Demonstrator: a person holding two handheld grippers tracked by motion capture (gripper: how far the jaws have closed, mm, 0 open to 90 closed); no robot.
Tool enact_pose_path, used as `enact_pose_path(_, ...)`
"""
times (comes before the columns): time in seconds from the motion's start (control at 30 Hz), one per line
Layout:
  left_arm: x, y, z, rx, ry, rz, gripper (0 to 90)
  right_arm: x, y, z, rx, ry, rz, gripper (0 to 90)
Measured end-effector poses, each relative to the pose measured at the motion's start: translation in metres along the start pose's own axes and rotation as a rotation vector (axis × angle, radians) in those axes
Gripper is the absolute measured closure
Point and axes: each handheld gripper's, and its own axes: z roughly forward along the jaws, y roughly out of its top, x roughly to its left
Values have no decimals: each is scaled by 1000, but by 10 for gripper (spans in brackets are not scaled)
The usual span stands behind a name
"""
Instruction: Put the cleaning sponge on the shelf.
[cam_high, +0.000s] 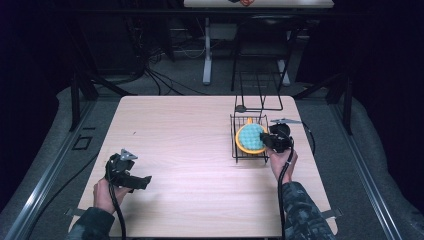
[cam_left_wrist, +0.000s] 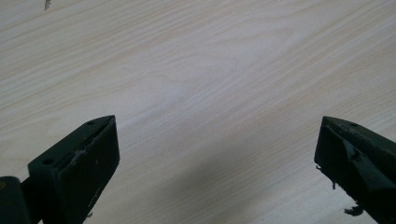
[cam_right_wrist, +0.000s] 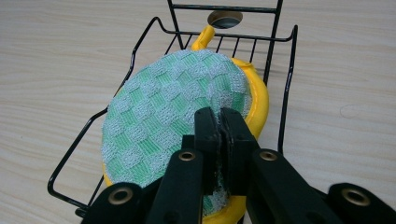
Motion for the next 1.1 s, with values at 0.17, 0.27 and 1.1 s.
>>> enact_pose_path(0.17, 0, 0, 0, 2, -1, 2, 0, -1, -1, 2, 10, -1, 5, 867)
enact_pose_path(0.27, 0, 0, 0, 0, -2, 1, 0, -2, -2, 4, 12, 0, 15, 867)
enact_pose_path(1.1, -1, 0, 0, 5, -4, 8, 0, -5, -6, 13, 18, -7, 45, 851)
